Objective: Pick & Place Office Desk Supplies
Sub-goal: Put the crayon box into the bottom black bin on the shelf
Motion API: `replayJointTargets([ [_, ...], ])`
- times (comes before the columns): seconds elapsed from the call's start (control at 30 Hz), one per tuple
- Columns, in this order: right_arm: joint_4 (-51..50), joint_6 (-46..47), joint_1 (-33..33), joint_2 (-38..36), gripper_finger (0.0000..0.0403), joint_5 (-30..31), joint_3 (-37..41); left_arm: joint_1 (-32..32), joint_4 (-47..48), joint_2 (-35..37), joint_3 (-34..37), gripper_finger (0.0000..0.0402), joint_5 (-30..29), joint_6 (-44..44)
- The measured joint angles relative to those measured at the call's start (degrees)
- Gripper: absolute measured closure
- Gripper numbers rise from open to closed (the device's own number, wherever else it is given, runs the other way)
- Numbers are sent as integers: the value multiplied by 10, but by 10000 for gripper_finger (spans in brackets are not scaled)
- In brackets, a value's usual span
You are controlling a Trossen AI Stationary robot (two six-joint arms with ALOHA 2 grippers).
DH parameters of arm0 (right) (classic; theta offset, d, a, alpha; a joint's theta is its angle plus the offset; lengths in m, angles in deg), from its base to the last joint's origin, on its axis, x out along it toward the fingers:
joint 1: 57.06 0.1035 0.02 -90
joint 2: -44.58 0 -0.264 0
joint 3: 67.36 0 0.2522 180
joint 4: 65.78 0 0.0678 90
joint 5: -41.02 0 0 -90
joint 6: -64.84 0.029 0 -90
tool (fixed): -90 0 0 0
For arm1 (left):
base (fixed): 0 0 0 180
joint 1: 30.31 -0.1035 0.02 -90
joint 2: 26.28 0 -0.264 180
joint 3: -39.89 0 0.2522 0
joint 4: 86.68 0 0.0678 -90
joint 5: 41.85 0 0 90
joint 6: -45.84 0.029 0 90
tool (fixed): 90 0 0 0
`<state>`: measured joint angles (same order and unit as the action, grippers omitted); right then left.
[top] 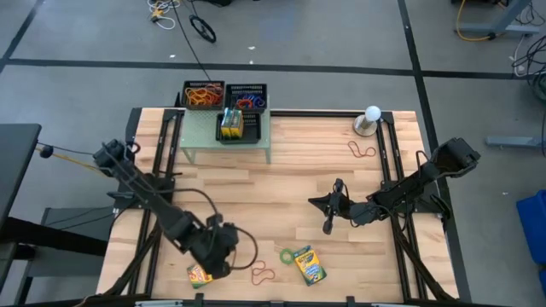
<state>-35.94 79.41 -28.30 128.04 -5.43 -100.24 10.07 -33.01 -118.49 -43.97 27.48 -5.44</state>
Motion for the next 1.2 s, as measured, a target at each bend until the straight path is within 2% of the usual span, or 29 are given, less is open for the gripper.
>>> replayJointTargets([
  [0.17, 8, 1, 0, 0, 391, 0, 0, 34, -4, -8, 40, 342, 28, -103],
  [0.5, 12, 0, 0, 0, 391, 0, 0, 58, 2, -72, 58, 252, 128, -197],
  [0.67, 12, -1, 0, 0, 391, 0, 0, 58, -18, -108, 57, 209, 173, -203],
  [0.87, 12, -2, 0, 0, 391, 0, 0, 57, -18, -117, 55, 172, 178, -200],
  [1.03, 12, -3, 0, 0, 391, 0, 0, 57, 0, -113, 56, 166, 187, -187],
  [1.2, 13, -3, 0, 0, 391, 0, 0, 57, 2, -114, 56, 171, 220, -157],
])
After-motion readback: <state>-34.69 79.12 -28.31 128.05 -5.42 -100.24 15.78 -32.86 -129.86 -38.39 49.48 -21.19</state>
